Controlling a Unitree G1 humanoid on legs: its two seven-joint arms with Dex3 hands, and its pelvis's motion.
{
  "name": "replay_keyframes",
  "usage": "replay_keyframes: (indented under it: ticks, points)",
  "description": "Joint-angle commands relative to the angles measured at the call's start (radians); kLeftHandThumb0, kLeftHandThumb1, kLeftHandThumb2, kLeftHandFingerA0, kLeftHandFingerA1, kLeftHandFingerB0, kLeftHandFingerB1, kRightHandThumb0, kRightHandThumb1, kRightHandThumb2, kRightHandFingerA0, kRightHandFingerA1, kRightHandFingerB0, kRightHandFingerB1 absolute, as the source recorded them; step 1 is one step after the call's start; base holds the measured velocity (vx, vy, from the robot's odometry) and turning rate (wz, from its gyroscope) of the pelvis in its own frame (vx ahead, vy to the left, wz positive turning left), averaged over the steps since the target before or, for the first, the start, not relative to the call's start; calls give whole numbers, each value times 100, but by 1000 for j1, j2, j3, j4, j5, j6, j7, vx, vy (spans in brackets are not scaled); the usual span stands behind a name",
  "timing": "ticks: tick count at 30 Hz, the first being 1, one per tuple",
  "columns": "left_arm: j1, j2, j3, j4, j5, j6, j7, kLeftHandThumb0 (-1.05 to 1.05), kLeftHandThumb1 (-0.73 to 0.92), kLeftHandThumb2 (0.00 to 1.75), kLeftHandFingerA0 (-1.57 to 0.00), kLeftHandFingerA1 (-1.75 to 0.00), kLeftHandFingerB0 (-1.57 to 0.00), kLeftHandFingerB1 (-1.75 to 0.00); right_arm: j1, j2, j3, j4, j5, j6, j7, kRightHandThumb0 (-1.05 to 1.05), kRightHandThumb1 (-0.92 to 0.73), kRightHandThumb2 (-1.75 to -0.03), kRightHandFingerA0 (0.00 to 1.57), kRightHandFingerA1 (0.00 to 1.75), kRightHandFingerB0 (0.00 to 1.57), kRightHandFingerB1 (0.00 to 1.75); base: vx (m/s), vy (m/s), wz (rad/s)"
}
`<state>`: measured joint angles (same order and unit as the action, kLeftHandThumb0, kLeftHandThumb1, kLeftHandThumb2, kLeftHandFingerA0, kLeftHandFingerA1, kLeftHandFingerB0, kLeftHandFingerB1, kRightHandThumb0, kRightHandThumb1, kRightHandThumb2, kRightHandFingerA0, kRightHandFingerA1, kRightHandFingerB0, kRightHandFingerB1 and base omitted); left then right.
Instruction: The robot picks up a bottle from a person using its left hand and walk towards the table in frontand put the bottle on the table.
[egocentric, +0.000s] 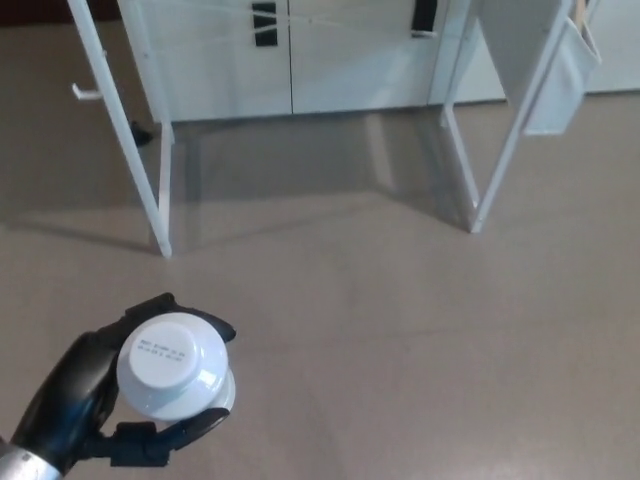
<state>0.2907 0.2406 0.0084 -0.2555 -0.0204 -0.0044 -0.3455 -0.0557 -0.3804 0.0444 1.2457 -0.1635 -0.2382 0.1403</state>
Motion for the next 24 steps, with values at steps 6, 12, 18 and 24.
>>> replay_keyframes:
  ticks: [6, 12, 18, 24]
  points:
    - [9, 2, -10, -29, 9, -13, 16, -26, 78, 73, -108, -136, -76, -108, 8, -15, 6, -2, -11, 12, 9, -49, -72, -62, 63, 45, 52, 40, 506, -94, 48]
    - [12, 1, -17, -46, -5, -3, 6, -24, 77, 74, -109, -134, -77, -107, 11, -13, 6, 5, -8, 21, 3, -47, -72, -62, 64, 45, 53, 40, 492, -83, 11]
    - [22, 4, -22, -70, -9, -4, -2, -24, 79, 70, -106, -135, -75, -107, 25, -13, 5, 5, -6, 21, 2, -47, -72, -62, 63, 45, 54, 41, 428, 68, -23]
    - [49, 11, -25, -123, -29, 5, -13, -24, 77, 74, -107, -137, -77, -104, 56, -6, 16, 10, -17, 17, -6, -47, -72, -62, 64, 46, 53, 40, 505, 233, -21]
